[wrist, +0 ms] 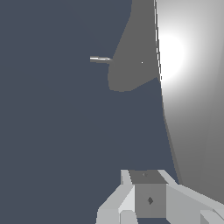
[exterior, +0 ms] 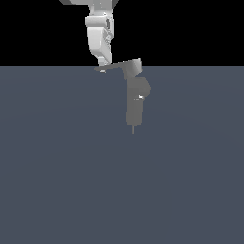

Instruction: Turn on the faucet by rotating a designated handle.

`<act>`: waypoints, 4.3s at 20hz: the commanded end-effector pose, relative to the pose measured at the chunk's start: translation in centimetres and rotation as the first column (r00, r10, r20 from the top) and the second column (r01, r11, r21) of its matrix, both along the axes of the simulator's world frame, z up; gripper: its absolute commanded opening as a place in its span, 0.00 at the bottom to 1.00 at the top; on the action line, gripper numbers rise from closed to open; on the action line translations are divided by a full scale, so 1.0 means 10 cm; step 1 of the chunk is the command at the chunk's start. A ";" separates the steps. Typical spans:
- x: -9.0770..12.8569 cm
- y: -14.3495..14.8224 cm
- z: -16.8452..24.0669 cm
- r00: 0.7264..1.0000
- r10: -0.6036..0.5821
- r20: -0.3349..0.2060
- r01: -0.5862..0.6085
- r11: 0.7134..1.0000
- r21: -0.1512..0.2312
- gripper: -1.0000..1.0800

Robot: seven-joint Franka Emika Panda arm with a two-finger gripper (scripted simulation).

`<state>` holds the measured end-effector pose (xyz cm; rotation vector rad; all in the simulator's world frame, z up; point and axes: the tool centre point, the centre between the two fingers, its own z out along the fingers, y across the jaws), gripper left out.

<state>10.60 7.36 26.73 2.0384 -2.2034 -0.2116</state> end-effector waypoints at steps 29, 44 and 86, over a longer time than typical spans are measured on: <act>-0.68 0.06 0.14 1.000 -0.002 -0.004 0.002 1.000 -0.001 0.00; -0.99 -0.21 0.17 1.000 -0.005 -0.007 0.005 1.000 -0.005 0.00; -1.58 -1.43 0.26 0.999 0.032 -0.015 -0.032 0.999 0.003 0.00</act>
